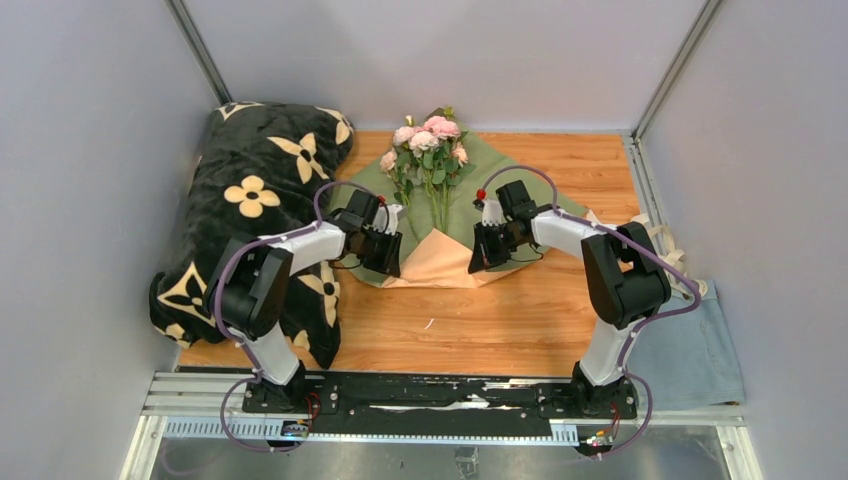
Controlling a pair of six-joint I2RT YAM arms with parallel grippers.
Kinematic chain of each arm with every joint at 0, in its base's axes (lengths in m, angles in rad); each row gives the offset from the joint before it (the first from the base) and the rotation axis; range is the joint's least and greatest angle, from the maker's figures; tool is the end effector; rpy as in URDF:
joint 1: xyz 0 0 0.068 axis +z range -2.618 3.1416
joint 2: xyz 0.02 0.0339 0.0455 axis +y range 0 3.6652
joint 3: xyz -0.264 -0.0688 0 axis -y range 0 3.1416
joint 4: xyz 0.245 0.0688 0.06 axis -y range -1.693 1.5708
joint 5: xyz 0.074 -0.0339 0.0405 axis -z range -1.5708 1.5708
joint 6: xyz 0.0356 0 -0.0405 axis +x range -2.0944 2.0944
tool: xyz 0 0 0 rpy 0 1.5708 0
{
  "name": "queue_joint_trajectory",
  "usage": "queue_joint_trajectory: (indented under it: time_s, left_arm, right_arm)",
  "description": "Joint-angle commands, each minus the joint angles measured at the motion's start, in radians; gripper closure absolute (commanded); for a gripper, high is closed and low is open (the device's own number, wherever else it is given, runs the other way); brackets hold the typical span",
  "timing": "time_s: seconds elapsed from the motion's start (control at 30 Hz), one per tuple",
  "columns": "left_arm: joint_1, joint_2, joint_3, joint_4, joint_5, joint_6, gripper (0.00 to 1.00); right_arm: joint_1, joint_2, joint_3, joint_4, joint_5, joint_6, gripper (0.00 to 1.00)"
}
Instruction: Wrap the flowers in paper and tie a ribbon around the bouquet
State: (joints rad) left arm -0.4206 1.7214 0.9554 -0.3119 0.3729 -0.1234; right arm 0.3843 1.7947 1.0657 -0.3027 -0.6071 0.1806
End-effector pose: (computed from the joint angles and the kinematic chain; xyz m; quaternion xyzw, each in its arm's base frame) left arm 0.2946 -0.1460 0.1535 0.1858 0.9358 -0.2376 0.1826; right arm 0.3209 0.1517 0.1639 -0.1727 0.9070 0.3475 0.1637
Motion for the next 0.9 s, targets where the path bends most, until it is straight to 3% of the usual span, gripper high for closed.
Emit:
queue_joint_trajectory:
  time_s: [0.0,0.17,0.27,0.5,0.63,0.73,0.87]
  left_arm:
    - [-0.001,-0.041,-0.069,-0.104,-0.025,0.045,0.68]
    - [0.128,-0.103,0.016,-0.184,-0.112,0.145,0.67]
    - [0.136,-0.199,0.081,-0.187,-0.130,0.234,0.65]
    - [-0.127,-0.247,0.078,-0.285,-0.032,0.311,0.64]
    - [-0.135,-0.221,0.120,-0.291,-0.058,0.379,0.45]
    - [-0.077,-0.256,0.104,-0.311,0.020,0.612,0.31]
    - [-0.003,-0.241,0.040,-0.348,0.048,0.873,0.22]
  right_arm:
    - [0.001,0.013,0.032,-0.073,0.055,-0.038,1.00]
    - [0.001,0.021,0.042,-0.083,0.043,-0.042,1.00]
    - [0.001,0.025,0.050,-0.091,0.038,-0.043,1.00]
    - [0.000,0.015,0.055,-0.097,0.019,-0.034,1.00]
    - [0.001,0.008,0.056,-0.101,0.017,-0.039,1.00]
    - [0.001,0.007,0.061,-0.104,0.008,-0.054,1.00]
    - [0.001,0.022,0.072,-0.110,-0.001,-0.058,1.00]
